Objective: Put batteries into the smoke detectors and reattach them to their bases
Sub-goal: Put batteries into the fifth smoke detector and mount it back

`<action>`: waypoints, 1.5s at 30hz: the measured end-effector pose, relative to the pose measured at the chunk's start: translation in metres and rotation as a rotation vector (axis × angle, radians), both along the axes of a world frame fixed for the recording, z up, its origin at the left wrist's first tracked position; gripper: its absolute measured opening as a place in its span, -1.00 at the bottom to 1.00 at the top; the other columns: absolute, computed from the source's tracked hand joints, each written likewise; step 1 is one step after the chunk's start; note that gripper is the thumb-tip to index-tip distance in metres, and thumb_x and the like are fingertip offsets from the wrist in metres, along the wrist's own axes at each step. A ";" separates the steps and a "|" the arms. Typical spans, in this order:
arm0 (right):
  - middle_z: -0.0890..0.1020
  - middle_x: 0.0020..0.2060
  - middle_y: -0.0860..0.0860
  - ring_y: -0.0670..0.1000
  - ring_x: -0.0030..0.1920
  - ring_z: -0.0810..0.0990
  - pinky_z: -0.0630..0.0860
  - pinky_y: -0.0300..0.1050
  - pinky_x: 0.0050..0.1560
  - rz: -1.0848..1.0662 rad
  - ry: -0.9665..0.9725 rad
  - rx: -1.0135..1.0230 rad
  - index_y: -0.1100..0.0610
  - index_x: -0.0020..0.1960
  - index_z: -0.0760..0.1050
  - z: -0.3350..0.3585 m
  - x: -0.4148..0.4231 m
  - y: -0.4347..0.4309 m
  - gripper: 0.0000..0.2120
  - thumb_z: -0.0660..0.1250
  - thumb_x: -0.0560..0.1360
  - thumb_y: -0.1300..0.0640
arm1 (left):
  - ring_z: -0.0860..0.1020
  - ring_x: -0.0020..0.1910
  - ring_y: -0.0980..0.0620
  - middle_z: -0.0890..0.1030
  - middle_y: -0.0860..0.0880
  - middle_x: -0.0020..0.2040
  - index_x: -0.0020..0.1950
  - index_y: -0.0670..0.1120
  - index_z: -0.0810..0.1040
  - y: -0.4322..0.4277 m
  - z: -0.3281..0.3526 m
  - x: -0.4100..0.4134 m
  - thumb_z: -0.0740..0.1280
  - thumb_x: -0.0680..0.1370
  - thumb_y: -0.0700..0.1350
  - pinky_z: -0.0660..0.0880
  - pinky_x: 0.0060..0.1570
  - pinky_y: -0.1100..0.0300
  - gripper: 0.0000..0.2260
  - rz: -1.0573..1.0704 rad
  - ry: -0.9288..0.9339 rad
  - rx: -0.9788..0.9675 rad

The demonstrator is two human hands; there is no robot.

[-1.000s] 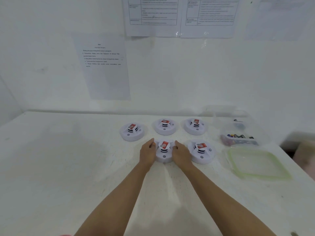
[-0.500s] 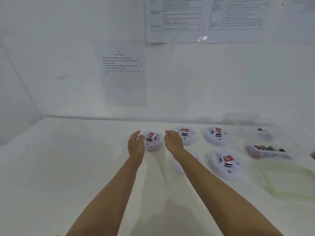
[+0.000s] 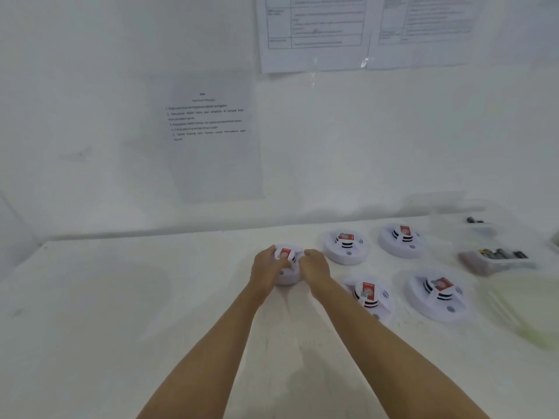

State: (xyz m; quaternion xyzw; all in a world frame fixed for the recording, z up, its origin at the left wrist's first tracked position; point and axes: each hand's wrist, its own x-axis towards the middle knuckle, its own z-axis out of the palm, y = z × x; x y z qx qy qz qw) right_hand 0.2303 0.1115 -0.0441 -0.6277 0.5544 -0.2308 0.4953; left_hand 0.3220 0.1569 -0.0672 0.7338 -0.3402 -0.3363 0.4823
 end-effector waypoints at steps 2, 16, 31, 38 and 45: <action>0.43 0.34 0.17 0.13 0.33 0.40 0.32 -0.15 0.25 -0.030 -0.033 0.005 0.31 0.32 0.37 -0.001 0.000 -0.001 -0.64 0.08 0.55 0.33 | 0.52 0.15 -0.09 0.54 -0.08 0.19 0.19 -0.09 0.52 -0.007 -0.009 0.004 0.39 0.15 0.13 0.49 0.15 0.05 -0.36 -0.008 -0.067 0.005; 0.31 -0.41 0.03 -0.03 -0.36 0.25 0.17 -0.26 -0.40 -0.212 -0.432 -0.115 0.22 -0.36 0.28 0.036 -0.042 -0.024 -0.75 0.03 0.35 0.50 | 0.44 0.26 -0.10 0.51 -0.13 0.21 0.25 -0.09 0.50 -0.040 0.057 -0.031 0.45 0.14 0.21 0.40 0.17 0.19 -0.25 -0.155 -0.397 -0.209; 0.55 0.16 0.13 0.09 0.17 0.54 0.48 0.01 0.26 -0.232 -0.455 -0.304 0.28 0.22 0.49 0.085 -0.240 -0.125 -0.62 0.41 0.41 0.24 | 0.54 0.12 0.01 0.56 0.00 0.16 0.37 -0.03 0.38 -0.150 0.067 -0.218 0.44 0.46 -0.04 0.50 -0.07 0.28 -0.49 -0.366 0.086 -0.345; 0.59 0.04 0.04 0.00 0.03 0.54 0.51 -0.25 0.00 0.080 -0.390 -0.277 0.26 0.22 0.51 0.080 -0.311 -0.162 -0.66 0.38 0.46 0.26 | 0.51 0.05 0.01 0.54 -0.06 0.13 0.31 -0.04 0.45 -0.169 0.053 -0.284 0.32 0.45 0.07 0.46 -0.02 0.12 -0.55 -0.311 0.791 -0.326; 0.44 0.20 -0.03 -0.04 0.13 0.47 0.42 -0.23 0.05 0.308 -0.145 -0.403 0.11 0.33 0.41 0.058 -0.328 -0.174 -0.39 0.52 0.32 0.19 | 0.47 0.18 -0.18 0.52 -0.19 0.21 0.24 -0.11 0.50 -0.172 0.049 -0.293 0.20 0.47 0.14 0.30 0.30 -0.13 -0.54 -0.271 1.077 -0.356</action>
